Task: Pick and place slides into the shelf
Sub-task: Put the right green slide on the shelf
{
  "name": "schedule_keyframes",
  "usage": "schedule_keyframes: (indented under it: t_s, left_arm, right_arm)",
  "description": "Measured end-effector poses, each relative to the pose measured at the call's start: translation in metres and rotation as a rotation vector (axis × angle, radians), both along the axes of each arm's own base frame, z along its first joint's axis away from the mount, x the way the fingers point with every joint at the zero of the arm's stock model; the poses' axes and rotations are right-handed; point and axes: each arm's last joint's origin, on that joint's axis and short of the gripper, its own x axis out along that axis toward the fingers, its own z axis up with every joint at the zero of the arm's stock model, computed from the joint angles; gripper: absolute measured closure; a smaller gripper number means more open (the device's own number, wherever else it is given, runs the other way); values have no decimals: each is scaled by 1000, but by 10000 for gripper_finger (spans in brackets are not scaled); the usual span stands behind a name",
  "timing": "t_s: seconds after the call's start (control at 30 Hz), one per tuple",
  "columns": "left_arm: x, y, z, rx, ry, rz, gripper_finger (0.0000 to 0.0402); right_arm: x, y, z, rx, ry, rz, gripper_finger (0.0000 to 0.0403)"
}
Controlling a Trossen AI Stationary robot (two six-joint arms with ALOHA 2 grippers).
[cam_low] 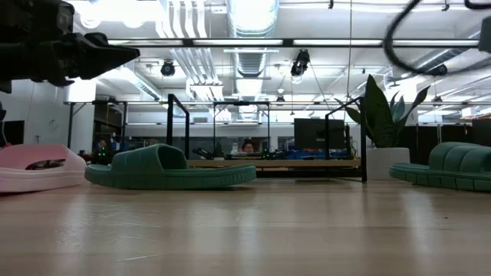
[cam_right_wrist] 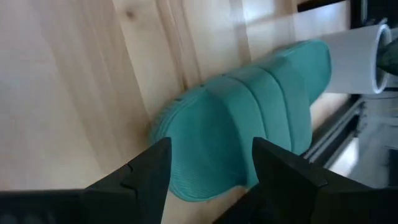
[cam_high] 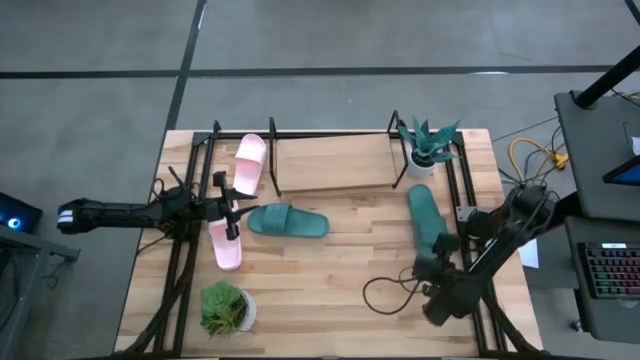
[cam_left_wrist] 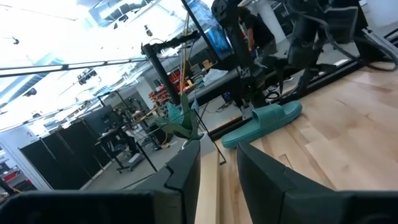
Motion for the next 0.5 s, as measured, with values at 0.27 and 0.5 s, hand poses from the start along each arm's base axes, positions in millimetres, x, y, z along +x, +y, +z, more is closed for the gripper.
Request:
schedule_keyframes:
  t_s: [0.27, 0.5]
  left_arm:
    - [0, 0, 0, -1, 5, 0, 310]
    - [0, 0, 0, -1, 4, 0, 310]
  right_arm:
    - [-3, -6, -22, -162, 88, 13, 189]
    - [-7, -11, -35, -218, 126, 15, 189]
